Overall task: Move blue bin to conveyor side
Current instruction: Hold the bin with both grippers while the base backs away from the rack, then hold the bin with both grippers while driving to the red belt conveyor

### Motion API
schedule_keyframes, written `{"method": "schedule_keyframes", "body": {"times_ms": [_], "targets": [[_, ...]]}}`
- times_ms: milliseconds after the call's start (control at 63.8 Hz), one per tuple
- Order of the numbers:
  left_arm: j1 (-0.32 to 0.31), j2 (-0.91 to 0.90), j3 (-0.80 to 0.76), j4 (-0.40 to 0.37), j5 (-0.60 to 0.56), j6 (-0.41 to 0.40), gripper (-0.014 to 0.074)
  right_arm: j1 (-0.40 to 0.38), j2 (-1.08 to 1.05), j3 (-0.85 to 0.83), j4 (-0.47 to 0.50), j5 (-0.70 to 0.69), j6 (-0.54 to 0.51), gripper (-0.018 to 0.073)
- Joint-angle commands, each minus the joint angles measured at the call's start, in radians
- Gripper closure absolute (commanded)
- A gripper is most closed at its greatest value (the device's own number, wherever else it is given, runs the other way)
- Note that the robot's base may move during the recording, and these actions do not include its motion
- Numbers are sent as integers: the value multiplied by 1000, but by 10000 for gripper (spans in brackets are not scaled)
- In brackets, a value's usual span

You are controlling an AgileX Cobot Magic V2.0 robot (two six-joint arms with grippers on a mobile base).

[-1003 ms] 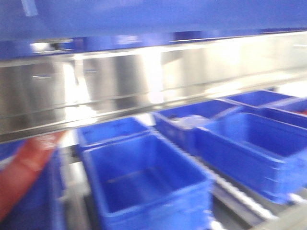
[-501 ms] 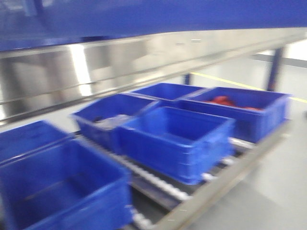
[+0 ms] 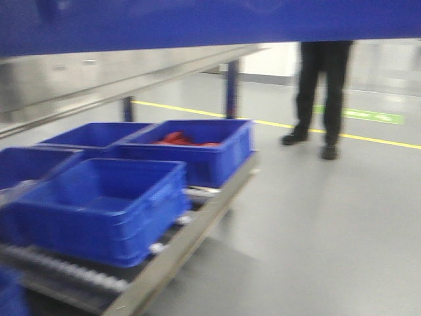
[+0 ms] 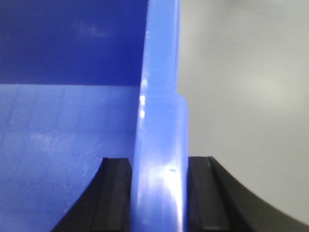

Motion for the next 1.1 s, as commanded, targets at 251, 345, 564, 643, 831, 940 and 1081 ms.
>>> {"method": "schedule_keyframes", "body": {"times_ms": [251, 345, 564, 643, 831, 940, 1081], "targets": [[-8, -21, -12, 9, -75, 3, 615, -3, -26, -15, -13, -97, -9, 648], [-8, -21, -12, 9, -75, 3, 615, -3, -26, -15, -13, -97, -9, 648], [-8, -21, -12, 9, -75, 3, 615, -3, -26, -15, -13, -97, -9, 648], [-8, -21, -12, 9, -75, 3, 615, -3, -26, -15, -13, -97, -9, 648], [-8, -21, -12, 9, -75, 3, 615, -3, -26, -15, -13, -97, -9, 648], [-8, -21, -12, 9, -75, 3, 615, -3, -26, -15, -13, -97, -9, 648], [-8, -21, -12, 9, -75, 3, 615, -3, -26, -15, -13, -97, -9, 648]]}}
